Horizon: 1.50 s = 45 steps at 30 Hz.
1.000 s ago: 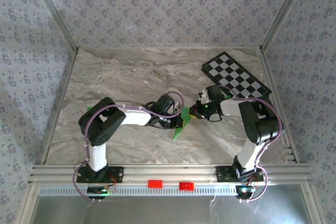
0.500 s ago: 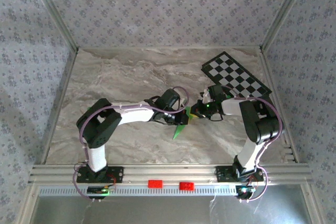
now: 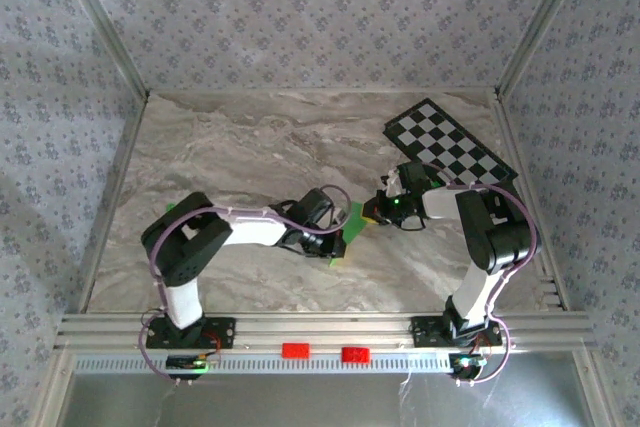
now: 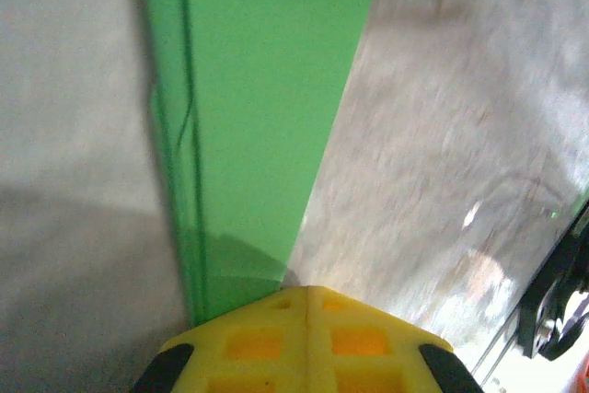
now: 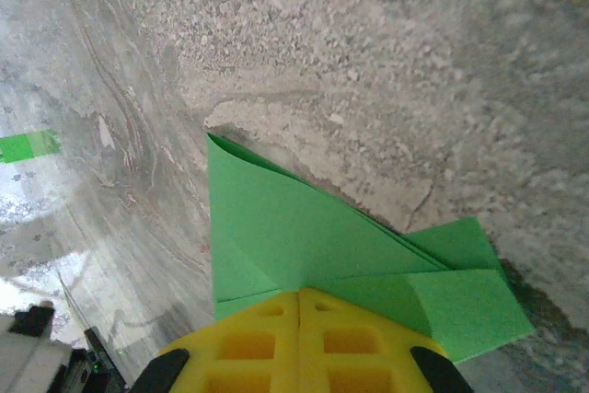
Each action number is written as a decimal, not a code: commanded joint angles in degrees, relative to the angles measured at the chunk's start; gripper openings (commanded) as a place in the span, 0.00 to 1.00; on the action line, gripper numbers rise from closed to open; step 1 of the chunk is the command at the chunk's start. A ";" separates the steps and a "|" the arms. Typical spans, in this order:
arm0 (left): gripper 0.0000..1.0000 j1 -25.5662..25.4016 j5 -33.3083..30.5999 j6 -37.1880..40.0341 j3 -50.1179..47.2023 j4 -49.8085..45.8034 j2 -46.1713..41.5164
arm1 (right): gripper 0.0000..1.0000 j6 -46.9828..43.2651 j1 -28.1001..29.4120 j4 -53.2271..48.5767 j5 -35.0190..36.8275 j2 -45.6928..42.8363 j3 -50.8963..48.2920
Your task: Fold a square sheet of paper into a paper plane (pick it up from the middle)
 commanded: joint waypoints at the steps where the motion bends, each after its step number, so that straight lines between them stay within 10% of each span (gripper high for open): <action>1: 0.00 -1.84 -0.93 0.99 -4.77 -7.44 -3.88 | 0.00 -2.24 -0.57 -5.46 5.96 2.78 -1.45; 15: 0.00 0.01 -6.44 0.39 -7.53 -7.36 -15.79 | 0.05 0.24 1.16 -0.42 -1.78 0.20 0.51; 26: 0.07 11.22 -0.43 0.93 7.70 -4.88 -0.91 | 0.24 3.16 -2.83 -5.30 1.87 -13.17 -3.41; 45: 0.19 11.32 8.98 2.88 16.50 -5.91 11.64 | 0.23 3.40 2.26 -4.86 0.38 -8.47 -5.09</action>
